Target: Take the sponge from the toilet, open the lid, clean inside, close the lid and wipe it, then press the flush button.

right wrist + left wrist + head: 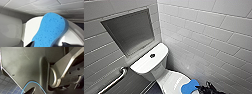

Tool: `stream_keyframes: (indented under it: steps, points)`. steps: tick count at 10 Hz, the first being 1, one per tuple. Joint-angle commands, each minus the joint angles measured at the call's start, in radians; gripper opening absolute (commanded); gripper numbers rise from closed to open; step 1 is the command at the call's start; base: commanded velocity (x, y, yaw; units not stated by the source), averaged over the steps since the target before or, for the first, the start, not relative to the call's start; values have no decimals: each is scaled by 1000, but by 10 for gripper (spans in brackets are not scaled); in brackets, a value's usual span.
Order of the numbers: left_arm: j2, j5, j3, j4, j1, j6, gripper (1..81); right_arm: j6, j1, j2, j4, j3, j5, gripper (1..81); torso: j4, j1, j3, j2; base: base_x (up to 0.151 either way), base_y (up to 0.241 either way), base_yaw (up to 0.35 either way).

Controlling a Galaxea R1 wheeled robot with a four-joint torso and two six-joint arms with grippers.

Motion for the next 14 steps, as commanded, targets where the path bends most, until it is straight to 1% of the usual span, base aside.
stream_keyframes:
  steps: [1, 2, 4, 6, 8, 9, 14]
  points:
    - [1, 80, 3, -8, 15, 2, 811, 2, 116, -15, 6, 18, -38, 811, 0, 0, -77, 0, 0, 0, 0]
    - [2, 80, 3, -8, 15, 2, 811, 7, 125, -13, 9, 24, -39, 811, 0, 0, -52, 0, 0, 0, 0]
    - [4, 80, 3, -8, 15, 2, 811, 51, 142, -18, 7, 26, -64, 811, 0, 2, -59, 0, 0, 0, 0]
    - [4, 80, 3, -8, 15, 2, 811, 116, 162, -18, 9, 23, -65, 811, 0, 2, -68, 0, 0, 0, 0]
    - [4, 80, 3, -8, 15, 2, 811, 224, 165, -7, 5, 5, -58, 811, 0, 2, -68, 0, 0, 0, 0]
    - [4, 78, 3, -8, 15, 2, 811, 254, 162, 0, 3, -8, -62, 811, 0, 2, -68, 0, 0, 0, 0]
    - [9, 78, -7, -8, 15, 0, 811, 254, 150, 82, -5, -54, -69, 811, 0, 2, -68, 0, 0, 0, 0]
